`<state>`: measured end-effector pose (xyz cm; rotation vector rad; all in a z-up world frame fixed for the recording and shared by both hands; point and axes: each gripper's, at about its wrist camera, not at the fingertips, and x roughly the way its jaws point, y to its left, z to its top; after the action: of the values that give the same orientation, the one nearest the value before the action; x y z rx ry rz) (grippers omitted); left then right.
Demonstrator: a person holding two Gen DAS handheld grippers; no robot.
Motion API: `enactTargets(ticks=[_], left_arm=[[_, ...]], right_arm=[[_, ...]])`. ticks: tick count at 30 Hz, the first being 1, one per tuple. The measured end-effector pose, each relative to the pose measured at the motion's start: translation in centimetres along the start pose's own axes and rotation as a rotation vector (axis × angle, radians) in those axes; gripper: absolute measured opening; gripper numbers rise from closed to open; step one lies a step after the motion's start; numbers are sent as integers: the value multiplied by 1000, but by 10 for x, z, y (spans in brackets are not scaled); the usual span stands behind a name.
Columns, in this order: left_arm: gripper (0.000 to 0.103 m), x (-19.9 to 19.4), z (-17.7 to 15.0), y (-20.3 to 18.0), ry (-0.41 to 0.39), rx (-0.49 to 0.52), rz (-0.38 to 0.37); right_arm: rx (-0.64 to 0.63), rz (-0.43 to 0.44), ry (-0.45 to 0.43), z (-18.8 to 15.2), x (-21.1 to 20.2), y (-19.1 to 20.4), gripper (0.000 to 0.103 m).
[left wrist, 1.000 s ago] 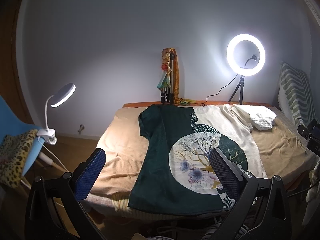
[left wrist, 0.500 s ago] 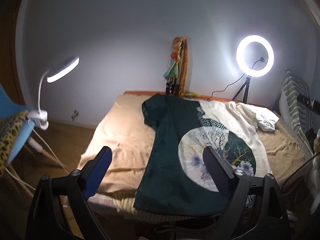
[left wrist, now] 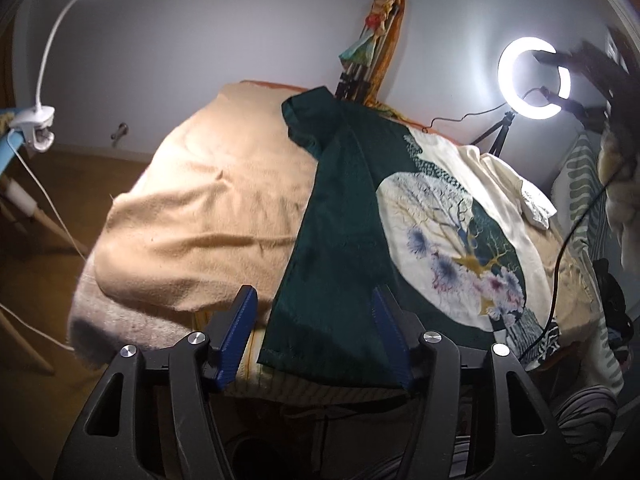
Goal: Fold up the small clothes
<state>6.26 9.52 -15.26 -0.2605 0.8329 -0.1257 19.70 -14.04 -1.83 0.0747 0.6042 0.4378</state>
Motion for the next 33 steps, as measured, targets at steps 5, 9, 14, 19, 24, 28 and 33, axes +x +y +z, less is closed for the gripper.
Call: enactTargets(ticks=[5,9,14,19,24,28,33], left_arm=[[58,18,-4,3,11,45,2],[41,34,-8,9,32,19,-54],[29,47,-16,12,42,40,-76],[7,50,-17,19,43,27,-141],[2,53,-19,25,33,-11,-196],[1,53,-19,30,18,-44,-231],[0,50,-18,35,3,-68,-264]], right_arm=[[33,80,88,14,75,22,87],[9,99,159,23,141,50,87],[-46,115,263,25,227,84,82],[-98,78,352,18,311,107,80],[-108,4,411,10,374,111,80],[-172,-88,477,2,407,110,73],[-209,-132,508,-2,414,106,55]])
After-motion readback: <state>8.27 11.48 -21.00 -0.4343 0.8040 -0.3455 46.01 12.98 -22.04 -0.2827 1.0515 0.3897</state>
